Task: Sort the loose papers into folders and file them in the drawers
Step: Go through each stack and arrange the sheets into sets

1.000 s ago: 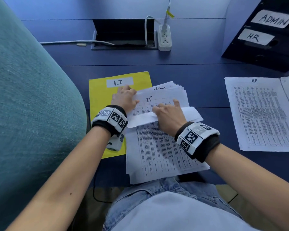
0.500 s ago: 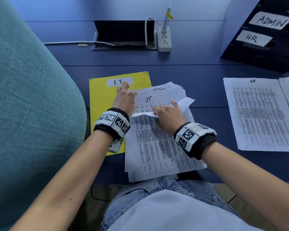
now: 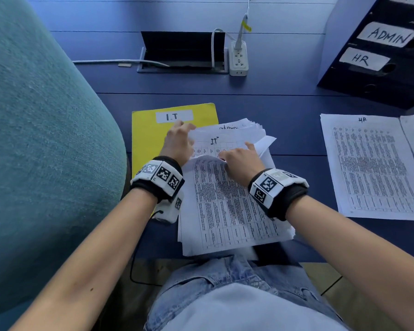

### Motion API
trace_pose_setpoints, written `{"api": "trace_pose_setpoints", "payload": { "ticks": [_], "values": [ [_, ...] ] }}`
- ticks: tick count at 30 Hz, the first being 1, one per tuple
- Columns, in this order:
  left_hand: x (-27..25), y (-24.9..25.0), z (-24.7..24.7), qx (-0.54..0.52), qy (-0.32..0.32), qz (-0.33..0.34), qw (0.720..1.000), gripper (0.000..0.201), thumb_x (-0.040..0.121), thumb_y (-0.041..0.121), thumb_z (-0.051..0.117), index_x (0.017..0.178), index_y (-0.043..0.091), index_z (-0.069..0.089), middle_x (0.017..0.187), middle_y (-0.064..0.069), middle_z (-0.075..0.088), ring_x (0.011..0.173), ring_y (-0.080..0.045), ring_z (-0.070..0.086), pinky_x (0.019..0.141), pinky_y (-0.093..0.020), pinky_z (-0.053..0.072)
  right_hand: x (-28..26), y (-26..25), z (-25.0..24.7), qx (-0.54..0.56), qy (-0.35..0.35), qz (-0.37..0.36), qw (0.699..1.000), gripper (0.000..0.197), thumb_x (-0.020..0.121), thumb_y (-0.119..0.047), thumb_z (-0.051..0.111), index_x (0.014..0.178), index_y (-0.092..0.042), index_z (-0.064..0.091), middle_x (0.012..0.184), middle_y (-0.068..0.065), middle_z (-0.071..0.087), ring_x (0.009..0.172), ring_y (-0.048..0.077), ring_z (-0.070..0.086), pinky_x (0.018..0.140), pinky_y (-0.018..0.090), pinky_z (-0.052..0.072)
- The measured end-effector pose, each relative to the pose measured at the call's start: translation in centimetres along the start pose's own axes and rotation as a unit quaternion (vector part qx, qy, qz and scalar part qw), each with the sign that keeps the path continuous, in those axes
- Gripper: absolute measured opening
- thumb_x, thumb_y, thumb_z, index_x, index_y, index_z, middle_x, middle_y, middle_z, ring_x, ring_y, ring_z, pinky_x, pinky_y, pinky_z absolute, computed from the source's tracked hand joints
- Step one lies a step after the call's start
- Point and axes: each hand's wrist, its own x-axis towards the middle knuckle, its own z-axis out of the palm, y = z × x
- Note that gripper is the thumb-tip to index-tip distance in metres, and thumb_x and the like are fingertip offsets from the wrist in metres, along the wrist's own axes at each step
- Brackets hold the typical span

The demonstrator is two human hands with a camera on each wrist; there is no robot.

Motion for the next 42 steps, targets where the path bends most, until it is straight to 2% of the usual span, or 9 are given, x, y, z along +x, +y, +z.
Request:
{"api": "trace_pose_setpoints", "payload": {
  "ticks": [4, 8, 11, 16, 20, 24, 29, 35, 42],
  "values": [
    [0.9, 0.3, -1.2, -0.038, 0.010, -0.028, 0.999, 0.014, 0.085, 0.001, 0.056, 0.094, -0.001, 0.067, 0.093, -0.017, 0.069, 0.094, -0.028, 0.060, 0.070, -0.020, 0.036, 0.7, 0.4, -0.9, -0.015, 0.022, -0.007, 1.000, 0.021, 0.089, -0.006, 0.044, 0.097, -0.013, 0.062, 0.110, 0.005, 0.058, 0.106, 0.023, 0.056, 0.109, 0.047, 0.017],
    [0.9, 0.3, -1.4, -0.061, 0.065, -0.022, 0.996, 0.008, 0.082, 0.008, 0.065, 0.083, 0.002, 0.069, 0.079, -0.014, 0.065, 0.082, -0.023, 0.056, 0.065, -0.021, 0.033, 1.1, 0.9, -1.2, -0.009, 0.087, -0.017, 0.996, 0.040, 0.088, -0.020, 0.054, 0.127, -0.016, 0.046, 0.140, 0.007, 0.036, 0.123, 0.026, 0.042, 0.106, 0.046, 0.022],
    [0.5, 0.1, -1.3, -0.084, 0.093, 0.008, 0.992, 0.007, 0.079, 0.009, 0.068, 0.077, 0.003, 0.069, 0.074, -0.018, 0.064, 0.074, -0.021, 0.052, 0.061, -0.021, 0.034, 1.5, 1.1, -1.9, 0.018, 0.118, -0.022, 0.993, 0.059, 0.086, -0.026, 0.058, 0.137, -0.017, 0.030, 0.140, 0.006, 0.037, 0.123, 0.025, 0.042, 0.106, 0.046, 0.023],
    [-0.1, -0.3, -1.1, -0.100, 0.114, 0.052, 0.987, 0.012, 0.081, 0.006, 0.064, 0.070, 0.002, 0.066, 0.060, -0.010, 0.051, 0.062, -0.018, 0.040, 0.054, -0.020, 0.031, 1.3, 1.2, -1.9, -0.030, 0.137, -0.042, 0.989, 0.042, 0.088, -0.022, 0.053, 0.126, -0.011, 0.042, 0.124, 0.007, 0.052, 0.114, 0.025, 0.050, 0.108, 0.046, 0.018],
    [-0.4, -1.4, -1.3, -0.215, 0.070, 0.045, 0.973, 0.021, 0.085, 0.007, 0.061, 0.066, 0.015, 0.064, 0.051, 0.012, 0.056, 0.052, -0.006, 0.047, 0.055, -0.018, 0.040, 0.4, 0.7, -0.8, -0.026, 0.184, -0.056, 0.981, 0.038, 0.088, -0.015, 0.050, 0.125, -0.010, 0.044, 0.124, 0.007, 0.054, 0.112, 0.026, 0.053, 0.109, 0.046, 0.016],
    [-1.6, -1.4, -2.1, -0.206, 0.017, 0.057, 0.977, 0.006, 0.073, 0.025, 0.066, 0.071, 0.019, 0.067, 0.061, -0.003, 0.060, 0.055, -0.014, 0.051, 0.056, -0.021, 0.045, -0.6, -0.2, -0.2, -0.030, 0.167, -0.065, 0.983, 0.038, 0.089, -0.012, 0.048, 0.126, -0.011, 0.042, 0.119, 0.008, 0.057, 0.109, 0.026, 0.054, 0.108, 0.052, 0.019],
    [-1.4, -0.7, -3.3, -0.146, -0.038, 0.022, 0.988, 0.019, 0.087, 0.010, 0.061, 0.069, 0.012, 0.066, 0.070, -0.010, 0.062, 0.063, -0.018, 0.059, 0.066, -0.027, 0.055, -0.6, -0.1, -0.4, -0.034, 0.152, -0.070, 0.985, 0.044, 0.089, -0.016, 0.053, 0.131, -0.013, 0.039, 0.122, 0.006, 0.056, 0.110, 0.024, 0.055, 0.107, 0.055, 0.019],
    [-1.3, -0.2, -3.9, -0.199, -0.070, -0.030, 0.977, 0.016, 0.088, 0.003, 0.057, 0.076, -0.003, 0.066, 0.054, -0.002, 0.064, 0.045, -0.007, 0.061, 0.052, -0.017, 0.055, -0.4, 0.5, -1.0, -0.033, 0.127, -0.074, 0.989, 0.053, 0.089, -0.023, 0.055, 0.136, -0.017, 0.033, 0.123, 0.006, 0.052, 0.114, 0.024, 0.052, 0.106, 0.053, 0.021],
    [-2.1, 0.7, -4.4, -0.207, -0.107, -0.036, 0.972, 0.021, 0.085, -0.005, 0.056, 0.071, 0.006, 0.066, 0.047, 0.007, 0.063, 0.042, -0.002, 0.059, 0.047, -0.013, 0.050, -2.0, -0.2, -0.8, -0.061, 0.128, -0.088, 0.986, 0.065, 0.088, -0.021, 0.056, 0.145, -0.027, 0.024, 0.132, 0.005, 0.046, 0.120, 0.024, 0.045, 0.105, 0.054, 0.025]
  ]
}}
